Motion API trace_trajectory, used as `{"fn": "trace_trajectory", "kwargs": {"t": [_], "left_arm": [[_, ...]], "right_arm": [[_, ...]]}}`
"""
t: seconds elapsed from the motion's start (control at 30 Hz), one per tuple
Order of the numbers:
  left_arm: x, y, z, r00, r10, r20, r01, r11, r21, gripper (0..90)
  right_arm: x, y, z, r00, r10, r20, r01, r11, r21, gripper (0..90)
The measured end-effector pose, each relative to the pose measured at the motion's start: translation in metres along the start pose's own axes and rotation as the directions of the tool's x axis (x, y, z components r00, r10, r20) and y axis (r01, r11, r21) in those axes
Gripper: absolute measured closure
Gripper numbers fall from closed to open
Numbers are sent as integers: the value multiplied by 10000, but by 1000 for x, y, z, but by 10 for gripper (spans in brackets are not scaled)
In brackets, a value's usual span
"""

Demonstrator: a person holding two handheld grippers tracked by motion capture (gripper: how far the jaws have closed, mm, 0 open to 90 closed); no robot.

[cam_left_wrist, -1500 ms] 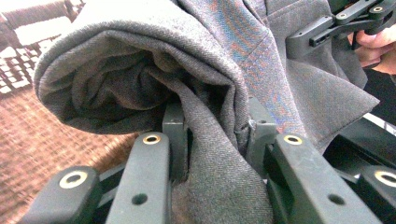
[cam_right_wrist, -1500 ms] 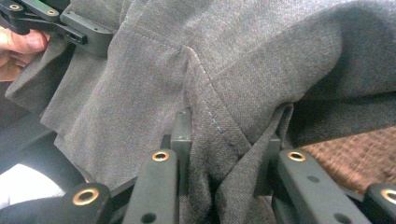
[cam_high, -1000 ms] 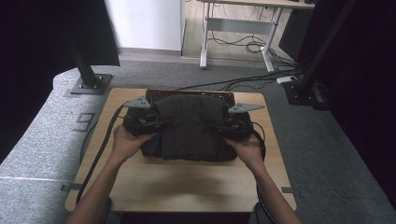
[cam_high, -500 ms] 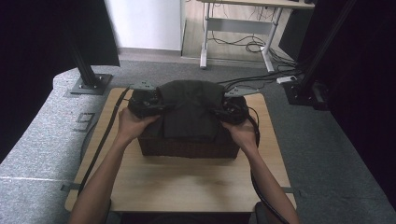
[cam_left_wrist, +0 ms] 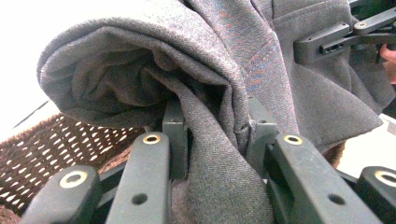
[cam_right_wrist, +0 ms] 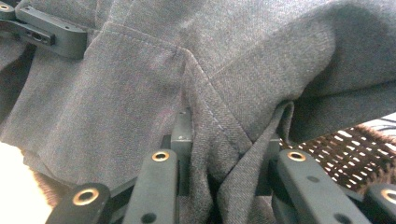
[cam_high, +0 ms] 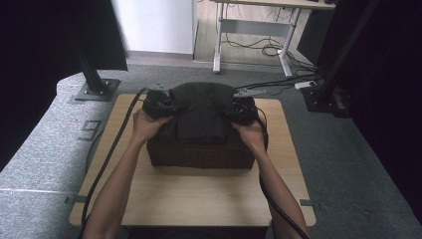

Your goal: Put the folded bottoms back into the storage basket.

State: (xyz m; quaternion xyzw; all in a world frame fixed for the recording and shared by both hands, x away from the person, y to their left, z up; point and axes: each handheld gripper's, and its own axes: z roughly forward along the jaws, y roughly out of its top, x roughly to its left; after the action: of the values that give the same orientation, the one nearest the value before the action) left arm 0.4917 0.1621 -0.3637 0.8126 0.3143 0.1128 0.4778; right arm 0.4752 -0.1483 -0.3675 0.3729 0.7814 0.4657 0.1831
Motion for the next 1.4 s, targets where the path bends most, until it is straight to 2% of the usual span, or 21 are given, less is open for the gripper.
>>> {"fn": "trace_trajectory", "kwargs": {"t": [0.17, 0.27, 0.37, 0.57, 0.73, 0.9, 1.1, 1.2, 1.23, 1.27, 1.33, 1.37, 1.4], "left_arm": [[10, -12, 14, 9999, -115, -102, 118, 9994, 331, 682], [15, -22, 22, 9997, -205, -148, 215, 9974, 694, 682], [18, -29, 25, 9994, -280, -202, 297, 9952, 936, 682], [23, -40, 25, 9984, -357, -434, 423, 9860, 1614, 681], [20, -43, 36, 9982, -319, -510, 417, 9778, 2054, 680], [11, -42, 58, 9988, -271, -397, 357, 9714, 2347, 678], [2, -39, 73, 9984, 22, -571, 146, 9561, 2926, 675], [4, -40, 72, 9970, -110, -771, 347, 9490, 3134, 670], [5, -40, 71, 9958, -62, -914, 361, 9434, 3296, 667], [5, -39, 71, 9941, -69, -1083, 432, 9405, 3370, 657], [5, -39, 72, 9892, 159, -1456, 398, 9275, 3717, 635], [5, -39, 73, 9864, 203, -1631, 435, 9248, 3781, 605], [5, -39, 75, 9792, 347, -1998, 487, 9163, 3976, 573]], "right_arm": [[-5, -10, 18, 9997, 241, 33, -242, 9991, 336, 691], [-6, -17, 29, 9994, 359, -14, -358, 9974, 634, 690], [-6, -23, 39, 9988, 471, -118, -458, 9947, 920, 690], [1, -29, 55, 9979, 566, -312, -516, 9884, 1428, 689], [1, -33, 59, 9975, 677, -225, -618, 9780, 1990, 687], [-11, -40, 53, 9967, 809, 61, -801, 9686, 2353, 685], [-20, -44, 48, 9938, 1045, 366, -1106, 9531, 2817, 681], [-20, -44, 52, 9942, 1014, 356, -1074, 9484, 2982, 675], [-19, -44, 53, 9946, 978, 359, -1041, 9479, 3010, 672], [-17, -43, 55, 9947, 961, 370, -1028, 9466, 3055, 668], [-16, -41, 58, 9950, 922, 380, -995, 9432, 3170, 659], [-15, -40, 60, 9944, 969, 416, -1052, 9386, 3286, 641], [-16, -40, 61, 9939, 1003, 467, -1101, 9357, 3352, 621]]}}
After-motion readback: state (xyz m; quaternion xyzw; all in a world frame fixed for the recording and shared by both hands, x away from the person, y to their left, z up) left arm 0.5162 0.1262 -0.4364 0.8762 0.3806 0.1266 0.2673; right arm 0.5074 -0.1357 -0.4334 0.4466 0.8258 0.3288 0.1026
